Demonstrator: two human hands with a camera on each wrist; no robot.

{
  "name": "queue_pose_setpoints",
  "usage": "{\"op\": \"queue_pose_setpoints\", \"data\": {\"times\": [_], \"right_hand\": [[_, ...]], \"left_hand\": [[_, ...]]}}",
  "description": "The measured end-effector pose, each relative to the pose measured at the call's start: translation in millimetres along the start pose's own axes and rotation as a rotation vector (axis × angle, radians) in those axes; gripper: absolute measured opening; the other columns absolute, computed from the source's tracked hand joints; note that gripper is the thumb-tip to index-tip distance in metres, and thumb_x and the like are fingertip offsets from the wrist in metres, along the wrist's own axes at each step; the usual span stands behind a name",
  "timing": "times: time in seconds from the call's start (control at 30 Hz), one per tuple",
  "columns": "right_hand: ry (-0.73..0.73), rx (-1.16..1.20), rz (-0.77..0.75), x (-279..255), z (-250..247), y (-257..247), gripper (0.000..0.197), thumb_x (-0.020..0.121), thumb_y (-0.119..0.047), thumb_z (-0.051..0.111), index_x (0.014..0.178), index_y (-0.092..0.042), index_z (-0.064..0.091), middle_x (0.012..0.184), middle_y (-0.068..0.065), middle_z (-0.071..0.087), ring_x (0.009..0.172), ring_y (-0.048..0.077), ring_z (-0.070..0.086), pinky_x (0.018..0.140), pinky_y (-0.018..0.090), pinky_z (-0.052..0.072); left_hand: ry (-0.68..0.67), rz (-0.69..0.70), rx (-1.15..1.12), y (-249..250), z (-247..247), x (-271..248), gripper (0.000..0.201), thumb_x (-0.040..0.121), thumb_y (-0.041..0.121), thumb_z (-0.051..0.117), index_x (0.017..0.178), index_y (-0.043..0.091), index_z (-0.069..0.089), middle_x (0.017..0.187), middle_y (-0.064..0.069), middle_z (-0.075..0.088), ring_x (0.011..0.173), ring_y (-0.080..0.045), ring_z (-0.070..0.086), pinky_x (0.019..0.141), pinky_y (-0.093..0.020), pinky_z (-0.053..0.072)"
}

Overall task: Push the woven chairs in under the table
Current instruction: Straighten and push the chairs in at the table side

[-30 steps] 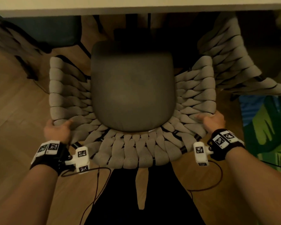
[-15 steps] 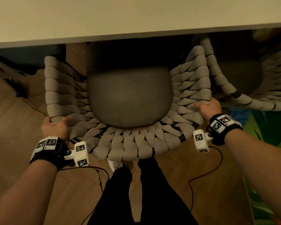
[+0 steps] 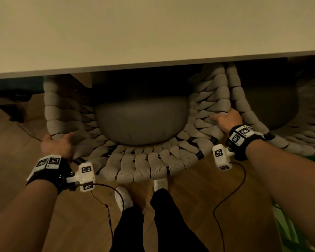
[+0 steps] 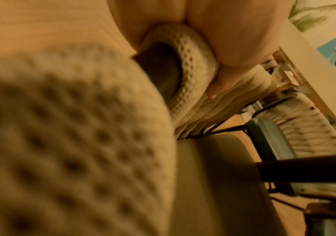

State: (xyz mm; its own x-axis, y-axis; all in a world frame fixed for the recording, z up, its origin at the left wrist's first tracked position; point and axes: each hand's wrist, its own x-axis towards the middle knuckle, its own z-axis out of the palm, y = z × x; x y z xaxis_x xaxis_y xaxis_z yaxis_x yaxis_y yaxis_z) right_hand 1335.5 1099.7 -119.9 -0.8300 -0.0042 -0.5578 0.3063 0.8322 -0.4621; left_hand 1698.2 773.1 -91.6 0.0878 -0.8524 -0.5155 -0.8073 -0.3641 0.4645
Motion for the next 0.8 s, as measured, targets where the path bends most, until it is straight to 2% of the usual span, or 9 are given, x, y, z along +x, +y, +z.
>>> {"op": "queue_pose_setpoints", "data": {"times": [0.17,0.27,0.33,0.4,0.5,0.53,0.6,0.67,0.8], "right_hand": [[-0.016,-0.129,-0.047,-22,-10,-1,0.082,0.080,-0.047,0.071,0.146,-0.017,0.032,0.144,0.013,0.048,0.126,0.037,0.050,0.104,0.050,0.045],[0.033,-0.344,-0.346,-68,-20,6,0.085,0.082,-0.050,0.068,0.148,-0.026,0.021,0.149,0.007,0.042,0.132,0.030,0.045,0.104,0.050,0.044],[0.005,-0.494,-0.640,-106,-22,12,0.074,0.083,-0.052,0.066,0.142,-0.025,0.030,0.141,0.006,0.047,0.126,0.026,0.049,0.099,0.046,0.048],[-0.178,-0.701,-0.840,-139,-13,17,0.070,0.083,-0.063,0.058,0.137,-0.022,0.040,0.137,0.006,0.050,0.127,0.025,0.047,0.103,0.043,0.045],[-0.440,-1.083,-0.961,-159,9,28,0.078,0.082,-0.077,0.040,0.139,-0.025,0.041,0.141,0.002,0.051,0.133,0.023,0.043,0.117,0.046,0.024],[-0.447,-1.151,-0.979,-158,14,30,0.077,0.082,-0.079,0.035,0.138,-0.025,0.042,0.137,0.002,0.054,0.129,0.023,0.047,0.118,0.048,0.020],[-0.399,-1.226,-1.005,-153,19,30,0.076,0.083,-0.079,0.027,0.132,-0.024,0.046,0.124,0.004,0.062,0.116,0.025,0.055,0.114,0.048,0.022],[-0.361,-1.283,-1.033,-148,20,30,0.078,0.083,-0.079,0.020,0.130,-0.023,0.047,0.116,0.006,0.065,0.109,0.027,0.059,0.111,0.048,0.025],[-0.335,-1.312,-1.069,-145,21,35,0.079,0.085,-0.078,0.017,0.130,-0.022,0.048,0.115,0.007,0.066,0.109,0.027,0.059,0.110,0.048,0.027]], "left_hand": [[-0.002,0.072,0.121,-3,-3,-7,0.071,0.088,0.040,0.067,0.140,0.002,0.038,0.141,-0.026,0.045,0.123,-0.048,0.047,0.099,-0.056,0.042],[0.067,0.424,0.339,-18,-7,-38,0.069,0.086,0.033,0.068,0.135,-0.005,0.039,0.141,-0.030,0.039,0.129,-0.047,0.039,0.105,-0.055,0.036],[-0.006,0.745,0.501,-33,-5,-64,0.068,0.087,0.046,0.060,0.138,0.003,0.042,0.141,-0.023,0.040,0.129,-0.041,0.036,0.107,-0.054,0.032],[-0.205,1.026,0.681,-47,5,-87,0.069,0.087,0.061,0.045,0.134,0.011,0.050,0.135,-0.016,0.050,0.128,-0.034,0.041,0.111,-0.055,0.023],[-0.406,1.182,0.944,-66,26,-107,0.074,0.085,0.073,0.036,0.134,0.020,0.052,0.131,-0.007,0.060,0.128,-0.029,0.050,0.114,-0.060,-0.003],[-0.414,1.203,0.993,-68,31,-107,0.074,0.085,0.075,0.034,0.133,0.022,0.054,0.127,-0.005,0.063,0.123,-0.029,0.055,0.113,-0.062,-0.001],[-0.420,1.223,1.018,-68,34,-105,0.073,0.087,0.076,0.025,0.125,0.025,0.060,0.115,-0.002,0.066,0.108,-0.029,0.060,0.106,-0.065,0.019],[-0.412,1.236,0.978,-68,34,-102,0.071,0.088,0.074,0.021,0.116,0.025,0.063,0.105,0.001,0.066,0.096,-0.026,0.058,0.094,-0.059,0.035],[-0.359,1.288,0.888,-70,38,-102,0.060,0.086,0.069,0.032,0.112,0.025,0.064,0.099,0.004,0.064,0.089,-0.024,0.054,0.089,-0.055,0.036]]}}
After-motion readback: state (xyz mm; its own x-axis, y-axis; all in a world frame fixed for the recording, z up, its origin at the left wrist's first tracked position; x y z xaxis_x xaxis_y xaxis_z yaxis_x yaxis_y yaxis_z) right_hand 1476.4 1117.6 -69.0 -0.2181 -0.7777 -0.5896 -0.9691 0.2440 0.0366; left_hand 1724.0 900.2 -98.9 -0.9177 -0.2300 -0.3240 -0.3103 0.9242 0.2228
